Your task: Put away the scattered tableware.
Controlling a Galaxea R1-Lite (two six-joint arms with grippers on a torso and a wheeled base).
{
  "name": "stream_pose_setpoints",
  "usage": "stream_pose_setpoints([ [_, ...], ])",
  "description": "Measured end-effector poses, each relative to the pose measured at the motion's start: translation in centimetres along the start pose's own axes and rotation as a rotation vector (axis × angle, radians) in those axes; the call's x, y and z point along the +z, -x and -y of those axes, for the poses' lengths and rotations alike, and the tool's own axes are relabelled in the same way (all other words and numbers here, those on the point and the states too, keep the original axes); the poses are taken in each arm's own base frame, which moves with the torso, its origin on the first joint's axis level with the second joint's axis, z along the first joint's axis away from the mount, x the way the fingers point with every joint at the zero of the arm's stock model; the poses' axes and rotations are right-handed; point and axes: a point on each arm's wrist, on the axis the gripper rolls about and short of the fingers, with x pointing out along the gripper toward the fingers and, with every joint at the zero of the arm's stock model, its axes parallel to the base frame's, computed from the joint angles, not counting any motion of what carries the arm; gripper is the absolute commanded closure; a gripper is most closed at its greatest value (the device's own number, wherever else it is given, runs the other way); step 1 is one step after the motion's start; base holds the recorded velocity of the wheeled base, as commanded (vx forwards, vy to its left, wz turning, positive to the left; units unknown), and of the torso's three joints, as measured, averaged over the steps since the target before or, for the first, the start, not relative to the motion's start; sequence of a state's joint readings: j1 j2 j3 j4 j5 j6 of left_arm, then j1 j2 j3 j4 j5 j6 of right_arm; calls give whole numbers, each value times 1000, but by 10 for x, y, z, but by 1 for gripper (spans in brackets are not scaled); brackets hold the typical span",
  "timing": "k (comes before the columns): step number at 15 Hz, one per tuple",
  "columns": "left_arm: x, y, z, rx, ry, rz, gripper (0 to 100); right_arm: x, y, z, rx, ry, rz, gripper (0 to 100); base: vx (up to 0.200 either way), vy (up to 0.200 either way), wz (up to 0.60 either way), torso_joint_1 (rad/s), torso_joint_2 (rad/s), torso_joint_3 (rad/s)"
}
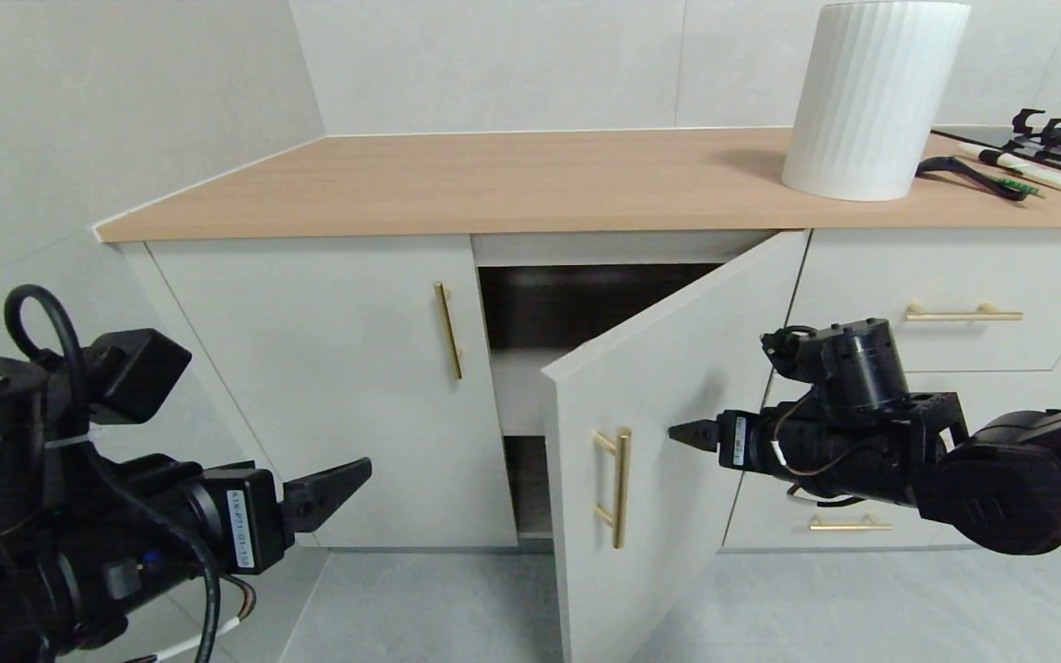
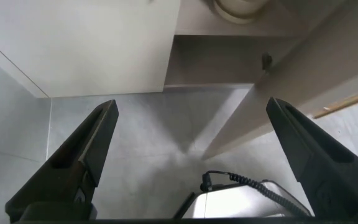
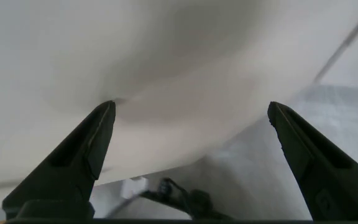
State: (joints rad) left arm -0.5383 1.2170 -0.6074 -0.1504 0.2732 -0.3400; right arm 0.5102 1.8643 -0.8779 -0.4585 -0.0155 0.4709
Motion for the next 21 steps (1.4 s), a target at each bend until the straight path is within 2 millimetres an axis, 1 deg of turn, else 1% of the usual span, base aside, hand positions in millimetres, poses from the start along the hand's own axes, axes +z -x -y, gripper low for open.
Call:
stream_pose_setpoints([
  [3,0,0,0,1,0,0,0,4,-8,-4,34,-59,75,0,0,0,0,0,0,0],
  [5,0,0,0,1,1,1,0,7,-17,-5,15,-109,147,0,0,0,0,0,0,0],
  [7,0,0,0,1,1,1,0,11,-28,-7,-24,-142,221,0,0,0,0,0,0,0],
  [12,0,0,0,1,1,1,0,12,-63,-7,-175,-176,334,0,0,0,0,0,0,0],
  [14,0,0,0,1,1,1,0,20,-73,-5,-196,-198,424,0,0,0,0,0,0,0],
  [17,0,0,0,0,2,2,0,21,-82,2,-217,-208,447,0,0,0,0,0,0,0],
  [21,0,0,0,1,1,0,0,31,-92,11,-287,-232,510,0,0,0,0,0,0,0],
])
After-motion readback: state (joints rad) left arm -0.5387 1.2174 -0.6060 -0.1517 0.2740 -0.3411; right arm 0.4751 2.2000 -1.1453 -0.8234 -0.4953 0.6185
